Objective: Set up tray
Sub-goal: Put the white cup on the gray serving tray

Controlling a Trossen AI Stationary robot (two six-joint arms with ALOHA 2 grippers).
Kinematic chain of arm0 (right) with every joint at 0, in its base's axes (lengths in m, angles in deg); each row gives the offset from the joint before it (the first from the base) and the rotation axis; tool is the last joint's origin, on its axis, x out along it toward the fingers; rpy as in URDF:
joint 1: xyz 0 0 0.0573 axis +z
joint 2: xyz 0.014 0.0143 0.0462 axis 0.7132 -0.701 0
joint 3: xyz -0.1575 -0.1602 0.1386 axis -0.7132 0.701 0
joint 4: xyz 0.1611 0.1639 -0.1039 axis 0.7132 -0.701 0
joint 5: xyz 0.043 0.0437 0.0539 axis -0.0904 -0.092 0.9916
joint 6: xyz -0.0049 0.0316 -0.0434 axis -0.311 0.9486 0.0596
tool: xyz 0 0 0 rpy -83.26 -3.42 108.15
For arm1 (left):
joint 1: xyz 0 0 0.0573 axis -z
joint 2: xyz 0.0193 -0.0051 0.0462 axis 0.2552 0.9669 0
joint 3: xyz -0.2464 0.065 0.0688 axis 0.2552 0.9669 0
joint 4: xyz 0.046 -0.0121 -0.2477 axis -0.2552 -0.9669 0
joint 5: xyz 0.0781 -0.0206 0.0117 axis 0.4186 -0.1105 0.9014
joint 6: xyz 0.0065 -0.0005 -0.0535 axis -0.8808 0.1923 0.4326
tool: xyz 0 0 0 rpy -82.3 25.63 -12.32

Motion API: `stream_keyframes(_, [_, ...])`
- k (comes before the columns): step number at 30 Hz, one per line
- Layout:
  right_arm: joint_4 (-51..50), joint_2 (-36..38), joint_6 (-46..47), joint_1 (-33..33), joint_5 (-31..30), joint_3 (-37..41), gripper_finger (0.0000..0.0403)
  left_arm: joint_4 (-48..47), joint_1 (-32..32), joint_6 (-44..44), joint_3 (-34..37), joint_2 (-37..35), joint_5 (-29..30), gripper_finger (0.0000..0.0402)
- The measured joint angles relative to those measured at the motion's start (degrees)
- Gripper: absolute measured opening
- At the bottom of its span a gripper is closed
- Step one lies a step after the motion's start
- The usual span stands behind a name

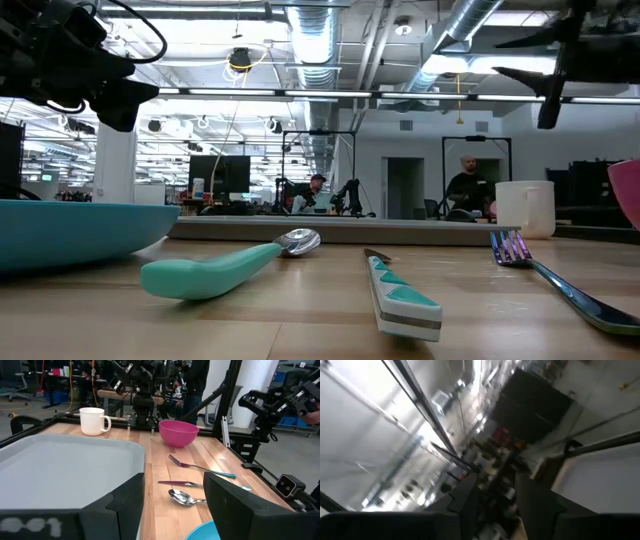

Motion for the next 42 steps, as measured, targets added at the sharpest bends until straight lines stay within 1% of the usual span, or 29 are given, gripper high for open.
stream_keyframes(3, [-5.1,-6.5,-3.5,0.0,0.4,-5.6,0.0119,0.0,0.0,0.4,0.0,0.0,0.0,0.0192])
stream_keyframes(7, [-13.6,-16.2,-8.9,-0.9,-2.1,-16.9,0.0116,0.0,0.0,0.0,0.0,0.0,0.0,0.0192])
stream_keyframes(10, [-26.6,-24.0,-11.6,-2.4,-4.2,-27.3,0.0116,0.0,0.0,0.4,0.0,0.0,0.0,0.0192])
stream_keyframes(13, [-42.8,-32.8,-12.1,-4.4,-8.1,-37.6,0.0116,0.0,0.0,0.0,0.0,0.0,0.0,0.0192])
stream_keyframes(16, [-58.1,-41.7,-8.7,-6.7,-11.9,-45.8,0.0116,0.0,0.0,0.3,0.0,0.0,0.0,0.0192])
stream_keyframes(18, [-64.9,-47.0,-6.0,-8.3,-12.5,-49.7,0.0116,0.0,0.0,0.3,0.0,0.0,0.0,0.0192])
stream_keyframes(20, [-68.9,-51.5,-4.0,-9.8,-11.6,-52.4,0.0116,0.0,0.0,0.0,0.0,0.0,0.0,0.0192])
stream_keyframes(22, [-69.7,-55.4,-4.0,-11.1,-8.7,-54.3,0.0116,0.0,0.0,0.1,0.0,0.0,0.0,0.0192])
stream_keyframes(26, [-65.9,-62.1,-4.7,-12.1,0.5,-56.8,0.0117,0.0,0.0,0.2,0.0,0.0,0.0,0.0192])
stream_keyframes(28, [-63.6,-65.0,-5.8,-12.5,2.6,-57.5,0.0117,0.0,0.0,0.0,0.0,0.0,0.0,0.0192])
stream_keyframes(33, [-64.0,-70.4,2.1,-13.2,6.7,-57.9,0.0117,0.0,0.0,0.1,0.0,0.0,0.0,0.0192])
stream_keyframes(35, [-64.5,-71.1,2.6,-12.7,6.5,-57.9,0.0117,0.0,0.0,0.0,0.0,0.0,0.0,0.0192])
stream_keyframes(37, [-65.1,-71.4,4.9,-11.5,5.2,-58.0,0.0117,0.0,0.0,0.4,0.0,0.0,0.0,0.0192])
stream_keyframes(40, [-66.3,-70.7,9.5,-9.1,1.6,-58.0,0.0117,0.1,0.0,0.1,0.0,0.0,0.1,0.0192])
stream_keyframes(42, [-69.0,-69.9,12.9,-7.7,-1.4,-58.0,0.0117,0.3,0.0,-0.3,0.0,0.0,0.5,0.0192])
